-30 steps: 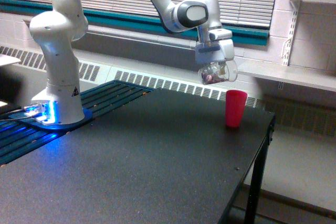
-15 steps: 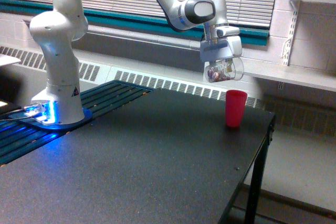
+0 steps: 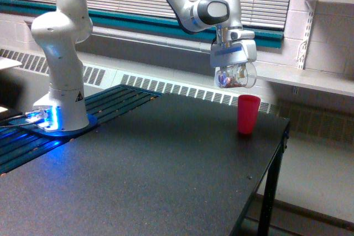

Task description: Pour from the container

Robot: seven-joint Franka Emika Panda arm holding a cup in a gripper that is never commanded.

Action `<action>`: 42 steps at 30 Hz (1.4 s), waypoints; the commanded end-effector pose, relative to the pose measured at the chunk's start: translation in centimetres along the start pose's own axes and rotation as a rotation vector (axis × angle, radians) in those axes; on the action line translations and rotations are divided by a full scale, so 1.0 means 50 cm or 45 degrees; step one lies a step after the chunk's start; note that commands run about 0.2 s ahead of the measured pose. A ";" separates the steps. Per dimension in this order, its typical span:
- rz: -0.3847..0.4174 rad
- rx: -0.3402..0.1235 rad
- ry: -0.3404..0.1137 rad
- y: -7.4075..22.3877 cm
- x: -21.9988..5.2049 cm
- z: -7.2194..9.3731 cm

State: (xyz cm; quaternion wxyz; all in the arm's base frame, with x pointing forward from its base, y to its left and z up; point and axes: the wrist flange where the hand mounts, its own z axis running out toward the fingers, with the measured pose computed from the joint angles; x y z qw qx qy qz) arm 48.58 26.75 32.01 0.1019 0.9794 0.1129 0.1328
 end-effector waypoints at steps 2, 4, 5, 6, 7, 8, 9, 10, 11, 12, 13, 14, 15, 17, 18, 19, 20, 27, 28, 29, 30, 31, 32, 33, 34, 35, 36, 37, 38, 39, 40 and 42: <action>-0.068 -0.032 -0.008 -0.004 0.013 0.000; -0.075 -0.038 -0.018 -0.004 0.013 0.005; -0.079 -0.039 -0.021 -0.005 0.012 0.007; -0.083 -0.039 -0.028 -0.007 0.012 0.010; -0.087 -0.042 -0.034 -0.008 0.011 0.013; -0.092 -0.044 -0.040 -0.009 0.011 0.015; -0.097 -0.047 -0.043 -0.011 0.011 0.017; -0.104 -0.048 -0.048 -0.012 0.010 0.019; -0.110 -0.048 -0.053 -0.014 0.010 0.021; -0.115 -0.049 -0.057 -0.015 0.010 0.023; -0.118 -0.053 -0.059 -0.016 0.011 0.023; -0.120 -0.057 -0.059 -0.016 0.012 0.024; -0.121 -0.059 -0.060 -0.016 0.014 0.024; -0.121 -0.061 -0.060 -0.016 0.017 0.024; -0.123 -0.068 -0.060 -0.015 0.018 0.024; -0.126 -0.073 -0.060 -0.015 0.020 0.024; -0.126 -0.075 -0.060 -0.014 0.022 0.024; -0.156 -0.101 -0.076 -0.017 0.028 0.025; -0.161 -0.103 -0.078 -0.018 0.028 0.025; -0.164 -0.104 -0.080 -0.019 0.030 0.025; -0.166 -0.108 -0.080 -0.020 0.030 0.025; -0.171 -0.114 -0.082 -0.020 0.031 0.026; -0.179 -0.118 -0.086 -0.021 0.031 0.026; -0.186 -0.122 -0.090 -0.022 0.031 0.027; -0.191 -0.127 -0.092 -0.023 0.032 0.027; -0.198 -0.135 -0.095 -0.023 0.032 0.028; -0.206 -0.138 -0.098 -0.024 0.033 0.028; -0.211 -0.141 -0.102 -0.024 0.033 0.028; -0.215 -0.144 -0.104 -0.025 0.034 0.029; -0.220 -0.148 -0.106 -0.025 0.034 0.029; -0.223 -0.150 -0.108 -0.026 0.034 0.030; -0.225 -0.152 -0.110 -0.027 0.036 0.030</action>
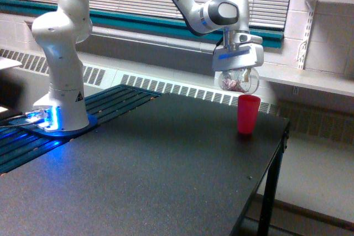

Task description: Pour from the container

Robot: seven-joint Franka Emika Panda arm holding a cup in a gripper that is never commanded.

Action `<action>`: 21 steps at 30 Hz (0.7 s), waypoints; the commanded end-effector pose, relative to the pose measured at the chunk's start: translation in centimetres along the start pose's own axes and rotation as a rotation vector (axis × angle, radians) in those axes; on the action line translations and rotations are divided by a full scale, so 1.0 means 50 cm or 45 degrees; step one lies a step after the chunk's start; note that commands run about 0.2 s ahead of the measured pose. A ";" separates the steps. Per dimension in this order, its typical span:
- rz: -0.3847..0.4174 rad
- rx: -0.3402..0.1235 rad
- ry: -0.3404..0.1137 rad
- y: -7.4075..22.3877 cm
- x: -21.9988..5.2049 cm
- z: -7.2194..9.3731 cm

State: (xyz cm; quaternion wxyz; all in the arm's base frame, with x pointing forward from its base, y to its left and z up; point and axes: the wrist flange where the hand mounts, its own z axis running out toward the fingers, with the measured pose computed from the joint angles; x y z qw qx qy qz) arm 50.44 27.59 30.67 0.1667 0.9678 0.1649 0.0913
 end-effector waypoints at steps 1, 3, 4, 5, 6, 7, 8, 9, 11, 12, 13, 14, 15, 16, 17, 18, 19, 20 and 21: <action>-0.060 -0.023 -0.003 -0.012 0.005 -0.004; -0.070 -0.029 -0.010 -0.013 0.005 -0.003; -0.075 -0.028 -0.013 -0.014 0.005 -0.002; -0.077 -0.032 -0.015 -0.015 0.005 -0.002; -0.080 -0.037 -0.016 -0.015 0.006 -0.001; -0.082 -0.039 -0.017 -0.016 0.006 -0.001; -0.086 -0.041 -0.021 -0.016 0.006 0.000; -0.089 -0.042 -0.023 -0.016 0.006 0.000; -0.088 -0.049 -0.025 -0.017 0.007 0.000; -0.091 -0.052 -0.027 -0.017 0.008 0.001; -0.095 -0.051 -0.031 -0.018 0.008 0.001; -0.097 -0.052 -0.033 -0.018 0.008 0.001; -0.098 -0.056 -0.034 -0.019 0.008 0.001; -0.101 -0.060 -0.035 -0.019 0.008 0.000; -0.101 -0.061 -0.036 -0.019 0.009 0.000; -0.100 -0.059 -0.036 -0.019 0.010 -0.001; -0.100 -0.060 -0.035 -0.020 0.011 -0.002; -0.101 -0.064 -0.034 -0.020 0.012 -0.003; -0.099 -0.065 -0.033 -0.020 0.013 -0.004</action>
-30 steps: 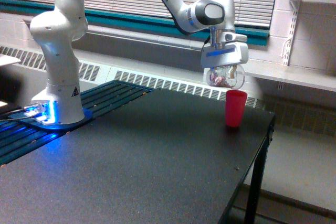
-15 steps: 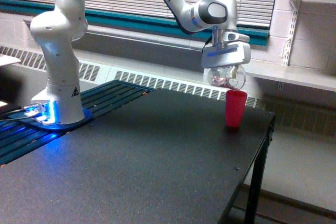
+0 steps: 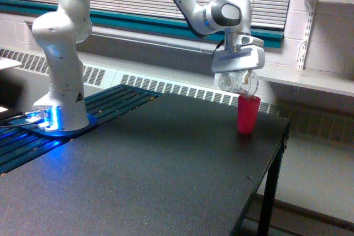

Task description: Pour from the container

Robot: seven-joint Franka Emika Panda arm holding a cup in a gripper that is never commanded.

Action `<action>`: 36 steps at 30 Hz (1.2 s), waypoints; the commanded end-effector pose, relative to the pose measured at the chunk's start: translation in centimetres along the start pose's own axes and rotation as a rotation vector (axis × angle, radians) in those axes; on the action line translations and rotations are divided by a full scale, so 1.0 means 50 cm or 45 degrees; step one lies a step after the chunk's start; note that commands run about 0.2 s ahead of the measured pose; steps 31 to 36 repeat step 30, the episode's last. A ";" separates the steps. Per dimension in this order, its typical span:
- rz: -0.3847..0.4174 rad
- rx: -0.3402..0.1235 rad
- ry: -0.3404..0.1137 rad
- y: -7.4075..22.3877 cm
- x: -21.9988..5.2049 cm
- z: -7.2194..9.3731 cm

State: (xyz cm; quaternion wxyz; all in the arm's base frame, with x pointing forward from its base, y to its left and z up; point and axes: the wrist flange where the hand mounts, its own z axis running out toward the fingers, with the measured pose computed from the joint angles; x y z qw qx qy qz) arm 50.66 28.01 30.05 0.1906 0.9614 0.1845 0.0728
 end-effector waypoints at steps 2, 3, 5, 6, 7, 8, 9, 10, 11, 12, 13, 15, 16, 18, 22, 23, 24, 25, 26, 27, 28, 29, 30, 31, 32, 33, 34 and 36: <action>-0.034 -0.017 0.013 -0.008 0.008 -0.016; -0.036 -0.018 0.012 -0.008 0.009 -0.016; -0.036 -0.019 0.010 -0.009 0.008 -0.016; -0.037 -0.018 0.009 -0.009 0.008 -0.016; -0.037 -0.019 0.008 -0.009 0.008 -0.016; -0.036 -0.019 0.008 -0.009 0.008 -0.017; -0.032 -0.017 0.009 -0.009 0.008 -0.018; -0.030 -0.016 0.010 -0.008 0.008 -0.018; -0.028 -0.014 0.010 -0.007 0.008 -0.019; -0.025 -0.012 0.012 -0.006 0.008 -0.020; -0.021 -0.011 0.013 -0.004 0.008 -0.021; -0.011 -0.004 0.019 -0.001 0.008 -0.025; -0.003 0.000 0.023 0.001 0.009 -0.028; 0.016 0.004 0.037 0.008 0.010 -0.034; 0.066 0.024 0.075 0.024 0.014 -0.050; 0.083 0.031 0.087 0.029 0.015 -0.055; 0.097 0.041 0.096 0.033 0.015 -0.058; 0.113 0.052 0.106 0.039 0.014 -0.062; 0.121 0.057 0.111 0.043 0.014 -0.064; 0.133 0.062 0.119 0.048 0.013 -0.066; 0.143 0.066 0.125 0.053 0.011 -0.067; 0.153 0.071 0.132 0.059 0.009 -0.068; 0.154 0.072 0.133 0.061 0.007 -0.068; 0.154 0.072 0.133 0.061 0.007 -0.068; 0.154 0.072 0.133 0.061 0.007 -0.068; 0.154 0.072 0.133 0.061 0.007 -0.068; 0.154 0.072 0.133 0.061 0.007 -0.068; 0.154 0.072 0.133 0.061 0.007 -0.068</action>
